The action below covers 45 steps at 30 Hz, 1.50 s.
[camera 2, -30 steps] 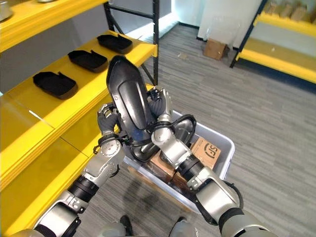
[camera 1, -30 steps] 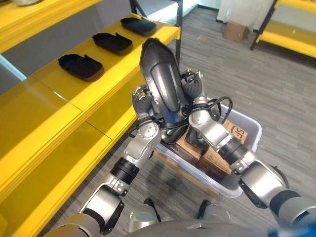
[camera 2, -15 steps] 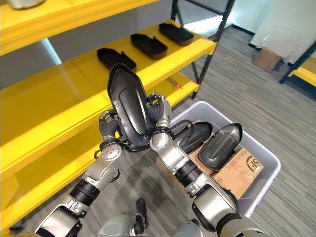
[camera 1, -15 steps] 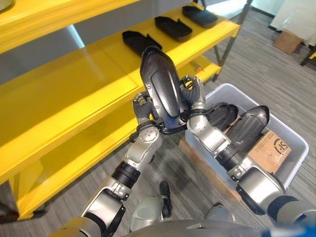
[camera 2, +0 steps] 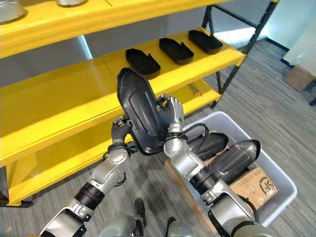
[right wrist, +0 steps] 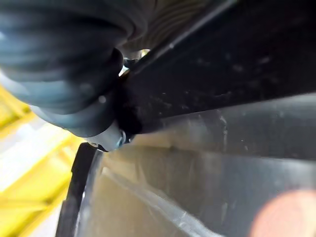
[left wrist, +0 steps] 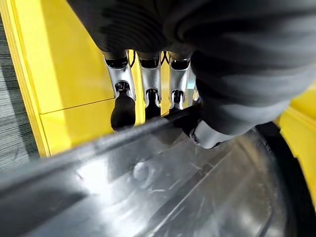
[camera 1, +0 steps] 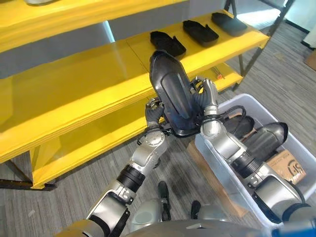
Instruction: Move parts from the plastic box to the shelf.
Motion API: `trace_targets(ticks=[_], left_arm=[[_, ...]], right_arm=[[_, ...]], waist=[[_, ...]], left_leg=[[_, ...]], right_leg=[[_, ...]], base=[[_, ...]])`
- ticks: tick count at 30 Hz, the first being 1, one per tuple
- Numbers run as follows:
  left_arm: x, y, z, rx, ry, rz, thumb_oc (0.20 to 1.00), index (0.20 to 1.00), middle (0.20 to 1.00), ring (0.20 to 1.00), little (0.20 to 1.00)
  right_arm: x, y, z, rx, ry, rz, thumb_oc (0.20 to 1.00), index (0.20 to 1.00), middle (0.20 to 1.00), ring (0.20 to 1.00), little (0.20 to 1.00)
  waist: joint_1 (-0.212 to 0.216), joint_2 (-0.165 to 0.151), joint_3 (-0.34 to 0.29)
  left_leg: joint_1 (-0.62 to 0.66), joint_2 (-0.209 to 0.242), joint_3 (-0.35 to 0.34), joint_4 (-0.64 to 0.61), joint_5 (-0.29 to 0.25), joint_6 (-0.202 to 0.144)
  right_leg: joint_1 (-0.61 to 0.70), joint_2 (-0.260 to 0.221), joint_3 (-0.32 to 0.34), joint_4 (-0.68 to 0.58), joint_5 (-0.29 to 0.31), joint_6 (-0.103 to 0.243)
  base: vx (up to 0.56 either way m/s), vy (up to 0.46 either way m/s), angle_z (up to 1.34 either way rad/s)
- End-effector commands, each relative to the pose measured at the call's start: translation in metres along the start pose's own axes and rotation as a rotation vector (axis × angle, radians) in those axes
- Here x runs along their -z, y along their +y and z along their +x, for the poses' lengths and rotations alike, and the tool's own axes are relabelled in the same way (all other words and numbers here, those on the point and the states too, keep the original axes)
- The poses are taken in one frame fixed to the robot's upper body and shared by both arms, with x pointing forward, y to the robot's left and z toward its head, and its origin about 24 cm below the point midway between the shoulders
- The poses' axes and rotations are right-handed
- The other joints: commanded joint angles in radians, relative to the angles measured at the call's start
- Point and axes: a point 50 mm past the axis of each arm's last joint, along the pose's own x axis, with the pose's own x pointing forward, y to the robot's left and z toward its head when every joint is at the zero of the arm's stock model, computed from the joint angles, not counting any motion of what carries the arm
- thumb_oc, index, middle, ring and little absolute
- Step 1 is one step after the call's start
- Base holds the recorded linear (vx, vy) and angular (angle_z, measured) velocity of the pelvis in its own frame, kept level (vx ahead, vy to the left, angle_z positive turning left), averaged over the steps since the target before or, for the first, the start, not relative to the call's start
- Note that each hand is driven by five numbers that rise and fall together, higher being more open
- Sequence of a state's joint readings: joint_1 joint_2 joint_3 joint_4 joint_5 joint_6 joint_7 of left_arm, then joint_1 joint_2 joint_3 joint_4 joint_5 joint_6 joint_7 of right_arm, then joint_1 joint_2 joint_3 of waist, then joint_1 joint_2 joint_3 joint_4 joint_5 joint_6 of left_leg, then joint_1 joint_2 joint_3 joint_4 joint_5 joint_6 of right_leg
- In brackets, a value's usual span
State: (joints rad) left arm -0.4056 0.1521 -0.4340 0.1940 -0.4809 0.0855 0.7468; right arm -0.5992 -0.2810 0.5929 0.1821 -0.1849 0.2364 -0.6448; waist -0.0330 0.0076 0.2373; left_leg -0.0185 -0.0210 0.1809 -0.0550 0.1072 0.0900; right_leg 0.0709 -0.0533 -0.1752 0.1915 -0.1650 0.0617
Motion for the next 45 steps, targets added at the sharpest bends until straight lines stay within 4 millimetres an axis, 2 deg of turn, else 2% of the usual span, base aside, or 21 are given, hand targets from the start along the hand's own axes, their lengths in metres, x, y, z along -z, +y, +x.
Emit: trace_targets(ticks=[1, 6, 7, 8, 10, 12, 15, 18, 21, 23, 25, 26, 30, 31, 32, 36, 40, 42, 43, 44, 45], left_arm=[[-0.05, -0.036, -0.008, 0.197, -0.216, -0.017, 0.2, 0.2, 0.2, 0.2, 0.2], [-0.045, -0.027, -0.008, 0.19, -0.2, 0.003, 0.2, 0.2, 0.2, 0.2, 0.2], [-0.045, -0.028, -0.01, 0.203, -0.204, 0.01, 0.2, 0.2, 0.2, 0.2, 0.2], [-0.047, -0.029, -0.01, 0.207, -0.206, 0.01, 0.2, 0.2, 0.2, 0.2, 0.2], [-0.05, -0.034, -0.011, 0.212, -0.212, 0.006, 0.2, 0.2, 0.2, 0.2, 0.2], [-0.055, -0.037, -0.01, 0.222, -0.23, -0.004, 0.2, 0.2, 0.2, 0.2, 0.2], [-0.061, -0.037, -0.006, 0.218, -0.259, -0.021, 0.2, 0.2, 0.2, 0.2, 0.2], [-0.063, -0.036, -0.005, 0.223, -0.267, -0.026, 0.2, 0.2, 0.2, 0.2, 0.2], [-0.06, -0.041, -0.005, 0.234, -0.252, -0.031, 0.2, 0.2, 0.2, 0.2, 0.2], [-0.058, -0.047, -0.005, 0.256, -0.241, -0.031, 0.2, 0.2, 0.2, 0.2, 0.2], [-0.056, -0.049, -0.004, 0.255, -0.238, -0.032, 0.2, 0.2, 0.2, 0.2, 0.2], [-0.056, -0.049, -0.004, 0.256, -0.237, -0.032, 0.2, 0.2, 0.2, 0.2, 0.2], [-0.059, -0.053, 0.002, 0.255, -0.244, -0.05, 0.2, 0.2, 0.2, 0.2, 0.2], [-0.059, -0.053, 0.002, 0.255, -0.244, -0.05, 0.2, 0.2, 0.2, 0.2, 0.2], [-0.059, -0.055, 0.003, 0.258, -0.247, -0.05, 0.2, 0.2, 0.2, 0.2, 0.2], [-0.058, -0.059, 0.004, 0.275, -0.244, -0.044, 0.2, 0.2, 0.2, 0.2, 0.2], [-0.058, -0.06, 0.004, 0.28, -0.253, -0.031, 0.2, 0.2, 0.2, 0.2, 0.2], [-0.056, -0.058, 0.003, 0.268, -0.245, -0.02, 0.2, 0.2, 0.2, 0.2, 0.2], [-0.056, -0.058, 0.003, 0.266, -0.241, -0.012, 0.2, 0.2, 0.2, 0.2, 0.2], [-0.055, -0.057, 0.003, 0.259, -0.233, -0.003, 0.2, 0.2, 0.2, 0.2, 0.2], [-0.055, -0.058, 0.003, 0.254, -0.23, 0.0, 0.2, 0.2, 0.2, 0.2, 0.2]], right_arm=[[-0.058, 0.034, -0.013, -0.186, -0.215, 0.172, 0.2, 0.2, 0.2, 0.2, 0.2], [-0.064, 0.031, -0.014, -0.182, -0.268, 0.185, 0.2, 0.2, 0.2, 0.2, 0.2], [-0.07, 0.025, -0.012, -0.13, -0.312, 0.213, 0.2, 0.2, 0.2, 0.2, 0.2], [-0.073, 0.022, -0.011, -0.104, -0.335, 0.22, 0.2, 0.2, 0.2, 0.2, 0.2], [-0.083, 0.014, -0.006, -0.058, -0.368, 0.24, 0.2, 0.2, 0.2, 0.2, 0.2], [-0.089, 0.01, -0.001, -0.033, -0.396, 0.248, 0.2, 0.2, 0.2, 0.2, 0.2], [-0.095, 0.014, 0.003, -0.036, -0.427, 0.224, 0.2, 0.2, 0.2, 0.2, 0.2], [-0.095, 0.015, 0.008, -0.031, -0.413, 0.206, 0.2, 0.2, 0.2, 0.2, 0.2], [-0.091, 0.015, 0.013, -0.038, -0.376, 0.176, 0.2, 0.2, 0.2, 0.2, 0.2], [-0.091, 0.014, 0.015, -0.027, -0.373, 0.159, 0.2, 0.2, 0.2, 0.2, 0.2], [-0.088, 0.016, 0.014, -0.011, -0.368, 0.166, 0.2, 0.2, 0.2, 0.2, 0.2], [-0.087, 0.016, 0.014, -0.01, -0.367, 0.166, 0.2, 0.2, 0.2, 0.2, 0.2], [-0.07, 0.018, 0.016, 0.005, -0.303, 0.176, 0.2, 0.2, 0.2, 0.2, 0.2], [-0.07, 0.018, 0.016, 0.005, -0.303, 0.176, 0.2, 0.2, 0.2, 0.2, 0.2], [-0.066, 0.021, 0.015, 0.006, -0.294, 0.164, 0.2, 0.2, 0.2, 0.2, 0.2], [-0.063, 0.027, 0.014, -0.012, -0.246, 0.143, 0.2, 0.2, 0.2, 0.2, 0.2], [-0.062, 0.029, 0.012, -0.025, -0.235, 0.141, 0.2, 0.2, 0.2, 0.2, 0.2], [-0.064, 0.032, 0.011, -0.043, -0.23, 0.147, 0.2, 0.2, 0.2, 0.2, 0.2], [-0.064, 0.033, 0.01, -0.047, -0.237, 0.143, 0.2, 0.2, 0.2, 0.2, 0.2], [-0.062, 0.035, 0.007, -0.064, -0.239, 0.14, 0.2, 0.2, 0.2, 0.2, 0.2], [-0.063, 0.037, 0.006, -0.069, -0.24, 0.14, 0.2, 0.2, 0.2, 0.2, 0.2]], waist=[[0.042, -0.028, -0.037], [0.044, -0.026, -0.055], [0.039, -0.029, -0.05], [0.034, -0.032, -0.047], [0.007, -0.042, -0.047], [-0.008, -0.046, -0.037], [0.005, -0.04, -0.037], [0.016, -0.04, -0.042], [0.018, -0.04, -0.064], [0.013, -0.032, -0.063], [0.016, -0.025, -0.059], [0.016, -0.024, -0.058], [0.026, -0.007, -0.059], [0.026, -0.007, -0.059], [0.035, -0.01, -0.057], [0.051, -0.002, -0.058], [0.056, 0.013, -0.049], [0.056, 0.007, -0.035], [0.051, 0.003, -0.031], [0.043, -0.013, -0.029], [0.041, -0.017, -0.028]], left_leg=[[0.059, 0.025, 0.064, -0.01, -0.095, -0.121], [0.087, 0.01, 0.094, 0.013, -0.13, -0.119], [0.072, 0.019, 0.142, 0.072, -0.144, -0.129], [0.065, 0.032, 0.174, 0.096, -0.151, -0.132], [0.067, 0.092, 0.273, 0.157, -0.182, -0.145], [0.04, 0.129, 0.309, 0.212, -0.184, -0.142], [0.038, 0.137, 0.255, 0.2, -0.19, -0.131], [0.055, 0.168, 0.225, 0.176, -0.16, -0.147], [0.074, 0.264, 0.221, 0.121, -0.076, -0.187], [0.066, 0.298, 0.244, 0.1, -0.02, -0.191], [0.047, 0.306, 0.22, 0.108, -0.029, -0.189], [0.047, 0.305, 0.22, 0.11, -0.033, -0.187], [0.056, 0.229, 0.178, 0.103, -0.071, -0.159], [0.056, 0.229, 0.178, 0.103, -0.071, -0.159], [0.064, 0.192, 0.154, 0.096, -0.084, -0.148], [0.074, 0.129, 0.102, 0.054, -0.079, -0.12], [0.094, 0.109, 0.091, 0.021, -0.069, -0.102], [0.119, 0.082, 0.087, 0.002, -0.075, -0.084], [0.132, 0.079, 0.087, 0.001, -0.087, -0.083], [0.15, 0.08, 0.106, 0.008, -0.116, -0.087], [0.156, 0.083, 0.114, 0.012, -0.126, -0.086]], right_leg=[[0.003, 0.013, -0.003, -0.247, 0.16, 0.016], [0.02, 0.018, -0.032, -0.245, 0.145, 0.011], [0.02, 0.014, -0.05, -0.234, 0.139, 0.008], [0.018, 0.009, -0.062, -0.229, 0.136, 0.006], [0.023, -0.004, -0.096, -0.224, 0.121, 0.004], [0.004, -0.01, -0.12, -0.184, 0.121, -0.01], [-0.01, -0.009, -0.118, -0.136, 0.088, -0.025], [-0.001, -0.01, -0.119, -0.12, 0.071, -0.029], [0.021, -0.035, -0.124, -0.112, 0.054, -0.018], [0.017, -0.044, -0.146, -0.092, 0.053, -0.022], [0.01, -0.06, -0.152, -0.028, 0.019, -0.024], [0.008, -0.062, -0.154, -0.019, 0.014, -0.024], [-0.002, -0.065, -0.165, 0.061, -0.018, -0.016], [-0.002, -0.065, -0.165, 0.061, -0.018, -0.016], [0.002, -0.067, -0.161, 0.076, -0.027, -0.01], [-0.018, -0.049, -0.15, 0.145, -0.048, 0.0], [-0.082, -0.05, -0.159, 0.31, -0.08, 0.025], [-0.151, -0.063, -0.149, 0.386, -0.027, 0.058], [-0.145, -0.06, -0.146, 0.325, -0.006, 0.053], [-0.127, -0.088, -0.144, 0.127, 0.051, 0.055], [-0.117, -0.102, -0.139, 0.07, 0.089, 0.067]], base=[[0.16, -0.075, 0.47], [0.16, -0.065, 0.37], [0.06, -0.051, 0.17], [0.05, -0.039, 0.31], [0.07, 0.027, 0.79], [-0.04, 0.051, 0.99], [0.03, 0.119, 0.58], [0.14, 0.184, 0.31], [0.27, 0.339, 0.13], [0.17, 0.327, 0.26], [0.21, 0.316, 0.38], [0.31, 0.442, 0.36], [0.26, 0.37, 0.21], [0.23, 0.317, 0.69], [0.18, 0.274, 0.66], [0.2, 0.36, 0.21], [0.09, 0.212, 0.13], [0.15, 0.125, -0.08], [0.22, -0.079, -0.17], [0.21, -0.172, -0.25], [0.2, -0.243, -0.08]])
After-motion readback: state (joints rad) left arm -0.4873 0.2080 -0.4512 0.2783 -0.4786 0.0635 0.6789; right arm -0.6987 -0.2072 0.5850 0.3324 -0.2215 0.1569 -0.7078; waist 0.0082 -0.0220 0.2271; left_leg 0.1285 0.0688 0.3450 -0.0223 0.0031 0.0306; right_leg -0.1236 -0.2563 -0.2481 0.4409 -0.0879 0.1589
